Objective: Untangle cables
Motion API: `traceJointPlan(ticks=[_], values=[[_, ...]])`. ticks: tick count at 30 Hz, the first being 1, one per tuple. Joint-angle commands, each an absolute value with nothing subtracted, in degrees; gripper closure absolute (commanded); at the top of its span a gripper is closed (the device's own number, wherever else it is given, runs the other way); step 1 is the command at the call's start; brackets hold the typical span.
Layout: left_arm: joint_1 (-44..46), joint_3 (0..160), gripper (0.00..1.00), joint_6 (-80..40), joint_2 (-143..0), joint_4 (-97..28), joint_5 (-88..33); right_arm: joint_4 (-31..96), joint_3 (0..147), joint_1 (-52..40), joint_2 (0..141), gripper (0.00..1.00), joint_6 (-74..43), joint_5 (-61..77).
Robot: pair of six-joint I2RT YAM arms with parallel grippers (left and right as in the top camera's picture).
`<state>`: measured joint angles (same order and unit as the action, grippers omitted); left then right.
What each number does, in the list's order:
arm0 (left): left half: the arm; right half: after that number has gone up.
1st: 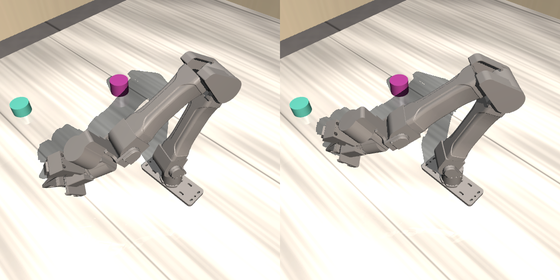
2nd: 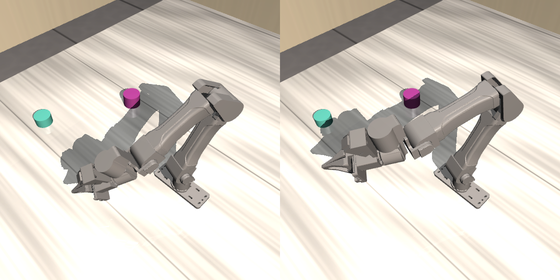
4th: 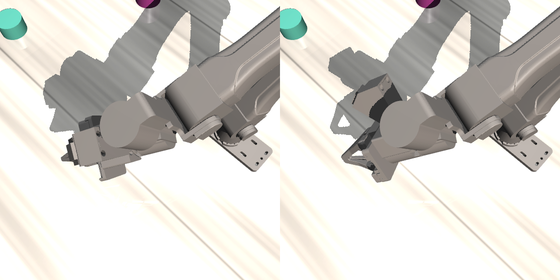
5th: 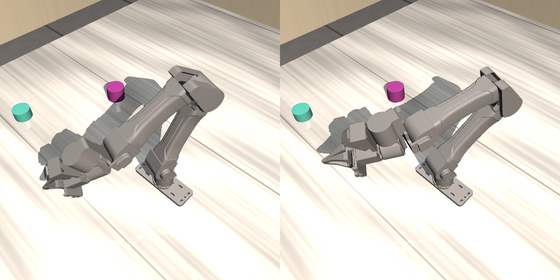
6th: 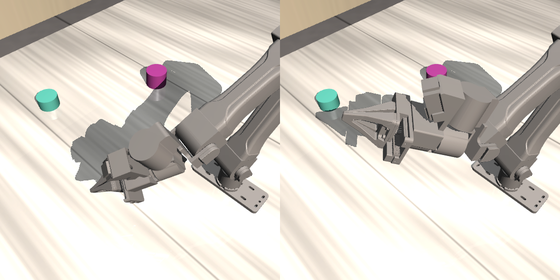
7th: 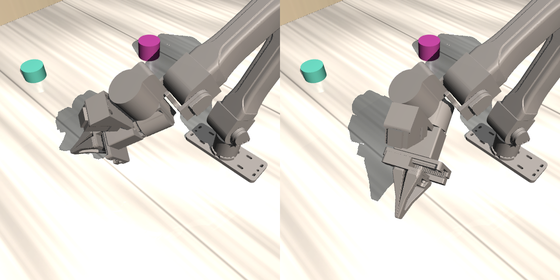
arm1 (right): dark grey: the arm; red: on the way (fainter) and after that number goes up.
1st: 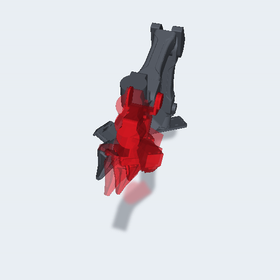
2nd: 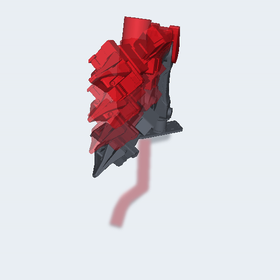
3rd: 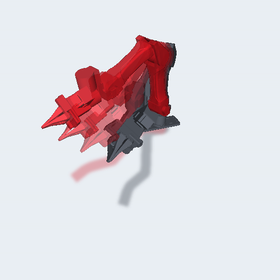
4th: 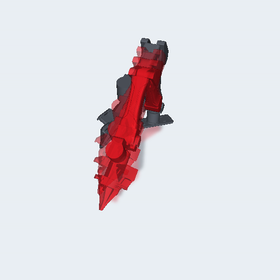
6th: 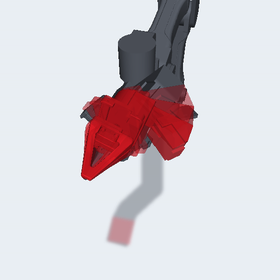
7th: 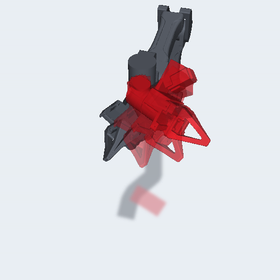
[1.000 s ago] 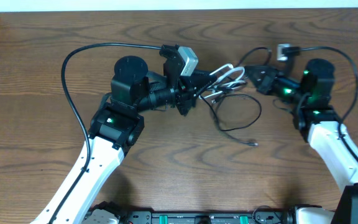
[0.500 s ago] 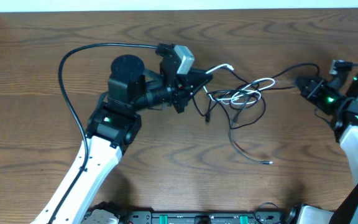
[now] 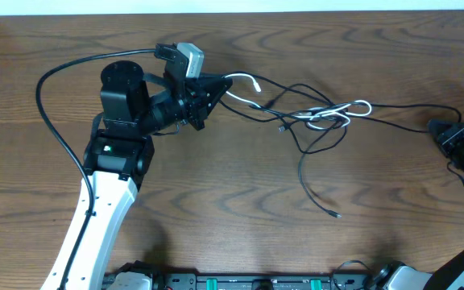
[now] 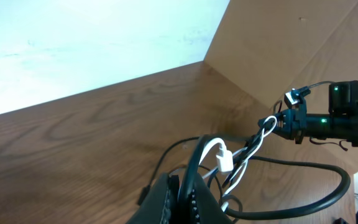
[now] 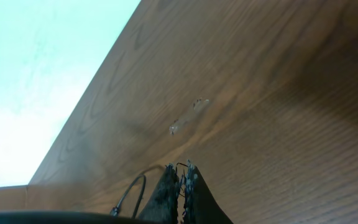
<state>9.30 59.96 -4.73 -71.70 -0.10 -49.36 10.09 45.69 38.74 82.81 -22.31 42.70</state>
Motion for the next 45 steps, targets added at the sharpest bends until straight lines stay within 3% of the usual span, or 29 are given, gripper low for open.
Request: traceJointPlan(ticks=[1,5,6,7,8,10,22,36,45], values=[[7.4,60.2,0.92,-5.3,-70.7,0.0,-49.7,10.1,46.0,40.6,82.5,0.99,-20.9,39.8],[7.4,60.2,0.92,-5.3,-70.7,-0.2,-49.7,10.5,46.0,40.6,82.5,0.99,-20.9,42.2],[7.4,60.2,0.84,-5.3,-70.7,-0.6,-49.7,10.7,46.0,40.5,82.5,0.99,-20.9,44.0],[7.4,60.2,0.72,-5.3,-70.7,-1.0,-49.8,10.8,46.0,40.5,82.5,0.99,-20.9,45.0],[7.5,60.2,0.43,-5.3,-70.7,-2.2,-49.9,11.3,46.0,40.4,82.5,0.99,-20.9,46.7],[7.5,60.2,0.14,-5.3,-70.7,-3.9,-49.9,11.9,46.0,40.4,82.5,0.99,-20.9,48.5],[7.5,60.2,0.13,-5.3,-70.7,-6.3,-54.8,9.2,46.0,33.2,82.1,0.99,-22.2,59.4],[13.1,60.2,0.13,-4.8,-71.6,-6.4,-54.4,-31.9,46.1,4.1,72.1,0.99,-41.2,51.4],[13.8,60.2,0.13,-4.8,-73.0,-6.1,-54.7,-45.7,47.7,1.0,66.7,0.99,-51.3,50.5]])
